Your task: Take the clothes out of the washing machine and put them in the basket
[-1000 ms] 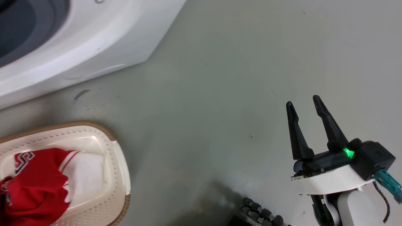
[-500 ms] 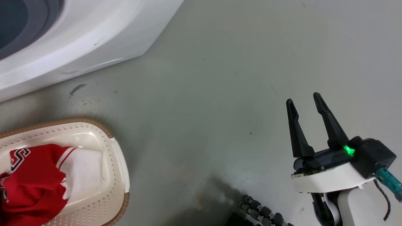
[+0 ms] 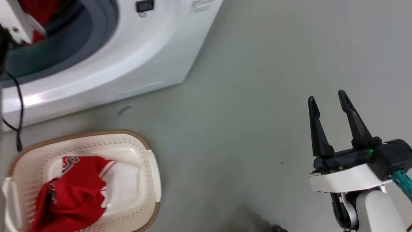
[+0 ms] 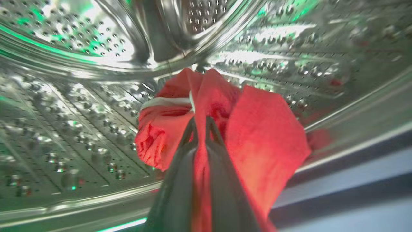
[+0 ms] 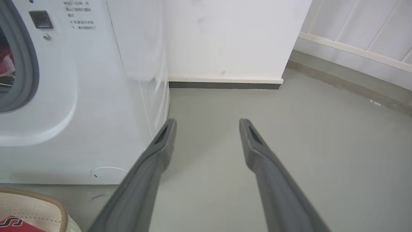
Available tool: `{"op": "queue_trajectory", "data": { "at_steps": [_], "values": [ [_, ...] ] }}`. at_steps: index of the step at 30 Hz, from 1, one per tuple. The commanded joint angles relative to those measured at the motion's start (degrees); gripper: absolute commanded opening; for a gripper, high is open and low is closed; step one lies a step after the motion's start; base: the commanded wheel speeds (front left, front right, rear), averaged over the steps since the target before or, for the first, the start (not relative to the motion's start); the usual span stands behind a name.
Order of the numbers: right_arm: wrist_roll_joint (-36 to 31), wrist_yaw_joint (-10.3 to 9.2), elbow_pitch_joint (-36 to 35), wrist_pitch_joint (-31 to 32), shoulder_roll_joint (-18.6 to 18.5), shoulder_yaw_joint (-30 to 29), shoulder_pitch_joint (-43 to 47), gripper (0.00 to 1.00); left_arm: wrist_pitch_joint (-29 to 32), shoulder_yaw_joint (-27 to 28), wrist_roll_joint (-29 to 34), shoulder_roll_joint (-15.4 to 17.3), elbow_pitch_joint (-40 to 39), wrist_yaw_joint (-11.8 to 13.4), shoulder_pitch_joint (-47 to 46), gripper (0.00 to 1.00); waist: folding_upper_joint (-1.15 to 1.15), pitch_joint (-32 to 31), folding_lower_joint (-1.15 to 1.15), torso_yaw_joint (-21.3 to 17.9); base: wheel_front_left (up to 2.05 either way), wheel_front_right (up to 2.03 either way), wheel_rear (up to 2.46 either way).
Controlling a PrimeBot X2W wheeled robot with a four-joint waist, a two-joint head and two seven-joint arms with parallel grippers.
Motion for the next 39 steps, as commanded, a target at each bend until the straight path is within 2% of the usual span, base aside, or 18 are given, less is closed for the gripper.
{"op": "queue_trajectory", "data": {
  "at_steps": [1,3,4,5,8,16,20,25,31,39],
  "values": [
    [-1.0,-0.06,-0.3,-0.1,0.1,-0.3,1.0,1.00,-4.4,-0.4,-0.9,-0.7,0.2,-0.4,2.9,0.00,0.00,-4.4,0.00,3.7,0.00,0.00,0.00],
    [-1.9,-0.06,-0.2,-0.1,0.0,-0.7,1.4,1.00,-8.6,-0.7,-1.3,-1.5,0.3,-0.6,5.2,0.00,0.00,-6.4,0.00,4.8,0.00,0.00,0.00],
    [-1.9,-0.06,-0.2,-0.1,0.0,-0.7,1.4,1.00,-8.6,-0.7,-1.3,-1.5,0.3,-0.6,5.2,0.00,0.00,-6.4,0.00,4.8,0.00,0.00,0.00],
    [-2.6,-0.06,0.0,-0.1,0.0,-1.1,1.7,1.00,-12.8,0.1,-3.2,-2.6,0.4,-0.7,7.3,0.00,0.00,-8.2,0.00,5.9,0.00,0.00,0.00],
    [-3.3,-0.06,0.4,-0.1,0.0,-2.0,2.6,1.00,-17.8,-0.7,-4.0,-4.0,0.3,-0.7,11.1,0.00,0.00,-11.0,0.00,7.6,0.00,0.00,0.00],
    [-4.3,-0.06,1.0,-0.1,0.0,-3.0,4.6,1.00,-24.3,-2.7,-4.1,-6.4,-2.0,-0.8,19.0,0.00,0.00,-16.7,0.00,10.7,0.00,0.00,0.00],
    [-4.6,-0.05,1.5,-0.1,0.0,-3.7,6.0,1.00,-25.1,-2.4,-3.9,-8.2,-6.2,-0.5,23.6,0.00,0.00,-19.6,0.00,12.7,0.00,0.00,0.00],
    [-4.8,-0.06,1.9,-0.1,0.0,-4.3,7.3,1.00,-25.2,0.1,-2.0,-10.6,-17.5,0.6,30.5,0.00,0.00,-22.6,0.00,15.0,0.00,0.00,0.00],
    [-5.2,-0.06,2.3,-0.1,0.0,-4.9,8.4,1.00,-25.1,-0.3,-2.2,-12.3,-29.2,0.1,38.4,0.00,0.00,-25.2,0.00,17.5,0.00,0.00,0.00],
    [-5.6,-0.06,2.0,-0.1,0.0,-5.4,9.1,1.00,-17.8,-4.6,-4.2,-10.8,-38.8,-0.3,47.8,0.00,0.00,-24.6,0.00,20.1,0.00,0.00,0.00]
  ]
}}
